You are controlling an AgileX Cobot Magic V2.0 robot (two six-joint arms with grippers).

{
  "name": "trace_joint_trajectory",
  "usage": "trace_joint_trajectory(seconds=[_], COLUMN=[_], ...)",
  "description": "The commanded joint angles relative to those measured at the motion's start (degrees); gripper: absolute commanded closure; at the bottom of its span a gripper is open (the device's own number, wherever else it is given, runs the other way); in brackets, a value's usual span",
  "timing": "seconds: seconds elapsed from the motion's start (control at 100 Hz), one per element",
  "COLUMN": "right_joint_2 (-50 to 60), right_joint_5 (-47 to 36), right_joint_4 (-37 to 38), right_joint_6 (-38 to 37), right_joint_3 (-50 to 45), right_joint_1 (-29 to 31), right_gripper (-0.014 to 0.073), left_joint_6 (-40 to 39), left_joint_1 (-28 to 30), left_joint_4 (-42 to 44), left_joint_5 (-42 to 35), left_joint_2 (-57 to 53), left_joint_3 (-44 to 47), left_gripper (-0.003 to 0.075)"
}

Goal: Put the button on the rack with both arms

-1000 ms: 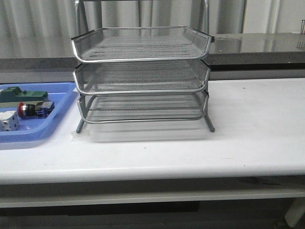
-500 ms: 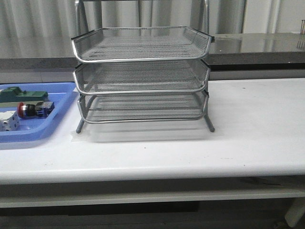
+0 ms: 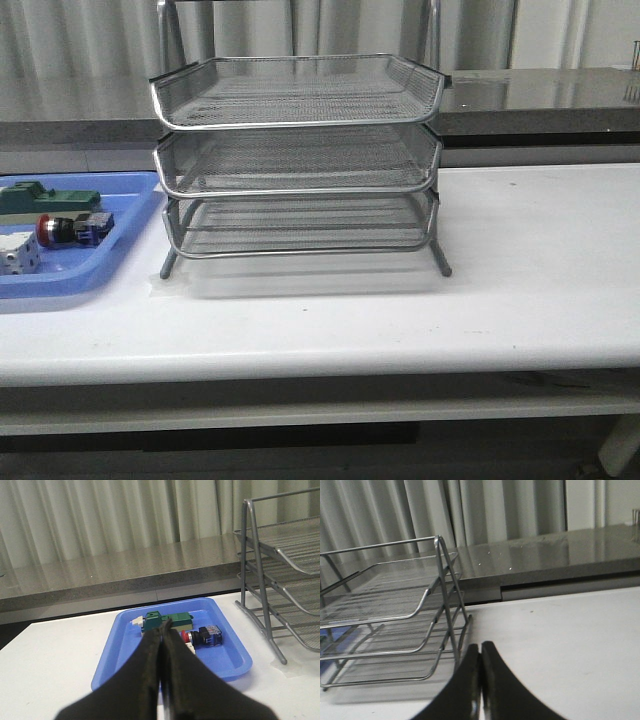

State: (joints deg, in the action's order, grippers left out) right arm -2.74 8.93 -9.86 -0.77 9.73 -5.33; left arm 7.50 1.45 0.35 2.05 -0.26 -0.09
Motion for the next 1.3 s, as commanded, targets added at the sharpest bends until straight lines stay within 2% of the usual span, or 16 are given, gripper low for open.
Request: trace_joint_trajectory(seconds=[0.0,0.15,0.27,0.43,0.62,0.93,1.05,1.29], right_joint_2=[-6.0,-17.5,-26.9,-37.2,-46.3,-59.5,-63.4,-68.7], right_joint_5=[3.6,13.5,17.5,16.9,13.6,13.7,13.2,8.9], right_joint_4=[-4.6,-8.2,-10.1,-14.9,-24.6,-30.4,-34.4,-44.6], right_joint_6=[0.0,0.0,0.0,0.0,0.1,0.8,3.0,9.7], right_joint_3=[8.3,19.2,25.9,30.8,31.6,31.6,31.6,31.6], right_joint_1=[0.3,0.3,0.3,0.3,0.3,-0.1,-1.4,-5.7], right_gripper=[0.0654,0.0654,0.0654,0.0654,0.0654,0.0645,0.0585,0.0340], left_joint_6=[-0.7,-0.7,-0.7,-0.7,-0.7,-0.7,-0.7,-0.7], left_joint_1=[0.2,0.2,0.2,0.2,0.2,0.2,0.2,0.2], left_joint_4=[-0.3,0.0,-0.3,0.0,-0.3,0.0,-0.3,-0.3], left_joint_5=[-4.6,-4.6,-4.6,-4.6,-4.6,-4.6,-4.6,-4.6], left_joint_2=[-1.8,-1.8,-1.8,-1.8,-1.8,-1.8,-1.8,-1.8], left_joint_3=[3.1,3.1,3.1,3.1,3.1,3.1,3.1,3.1], left_gripper=[0.0741,0.0741,0.0741,0.0741,0.0741,0.0741,0.0741,0.0741])
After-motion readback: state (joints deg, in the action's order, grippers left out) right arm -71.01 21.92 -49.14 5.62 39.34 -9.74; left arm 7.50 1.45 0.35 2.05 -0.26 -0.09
